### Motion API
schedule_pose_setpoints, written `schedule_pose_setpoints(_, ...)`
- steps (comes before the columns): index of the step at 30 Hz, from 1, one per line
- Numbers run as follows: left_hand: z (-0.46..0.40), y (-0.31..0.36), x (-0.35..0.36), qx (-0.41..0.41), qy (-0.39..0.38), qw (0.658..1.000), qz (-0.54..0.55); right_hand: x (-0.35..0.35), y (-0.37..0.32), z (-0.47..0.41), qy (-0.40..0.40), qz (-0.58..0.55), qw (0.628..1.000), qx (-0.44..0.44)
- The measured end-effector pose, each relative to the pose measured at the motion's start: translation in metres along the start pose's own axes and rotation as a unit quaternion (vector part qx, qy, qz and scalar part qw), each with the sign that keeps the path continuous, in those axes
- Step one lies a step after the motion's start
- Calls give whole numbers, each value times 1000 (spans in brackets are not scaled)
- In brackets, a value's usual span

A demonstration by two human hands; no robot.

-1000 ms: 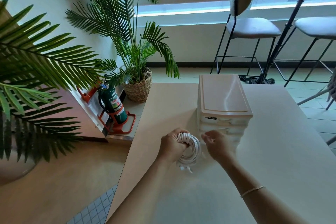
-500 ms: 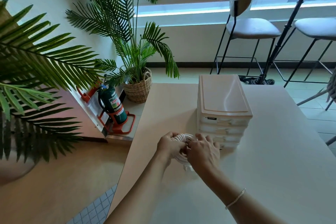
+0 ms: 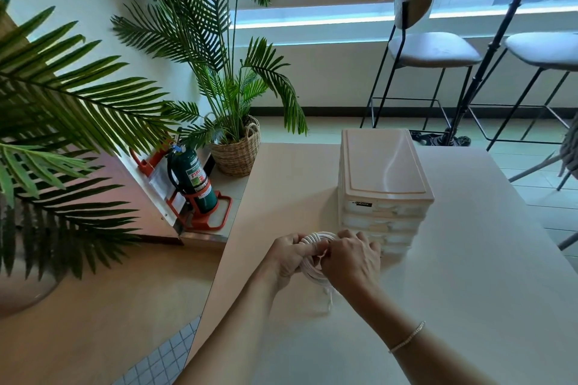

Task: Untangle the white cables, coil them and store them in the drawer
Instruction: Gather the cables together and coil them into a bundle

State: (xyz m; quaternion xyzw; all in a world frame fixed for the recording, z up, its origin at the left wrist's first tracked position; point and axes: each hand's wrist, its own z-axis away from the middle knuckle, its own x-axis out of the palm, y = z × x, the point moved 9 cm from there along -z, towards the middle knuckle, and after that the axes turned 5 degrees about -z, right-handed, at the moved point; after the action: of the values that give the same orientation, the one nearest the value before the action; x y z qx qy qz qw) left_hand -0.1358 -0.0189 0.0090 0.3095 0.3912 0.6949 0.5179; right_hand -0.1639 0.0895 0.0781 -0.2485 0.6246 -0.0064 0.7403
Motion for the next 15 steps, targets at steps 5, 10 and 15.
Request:
schedule_pose_setpoints(5,-1,2,4,-5,-7,1000,6,0,0,2,9,17,1000,0)
schedule_pose_setpoints(10,-5,2,0,-1,33,997,-67,4,5,-2,-9,31,999,9)
schedule_pose_setpoints(15,-6,5,-1,17,39,996,-82,5,7,-4,-11,31,999,10)
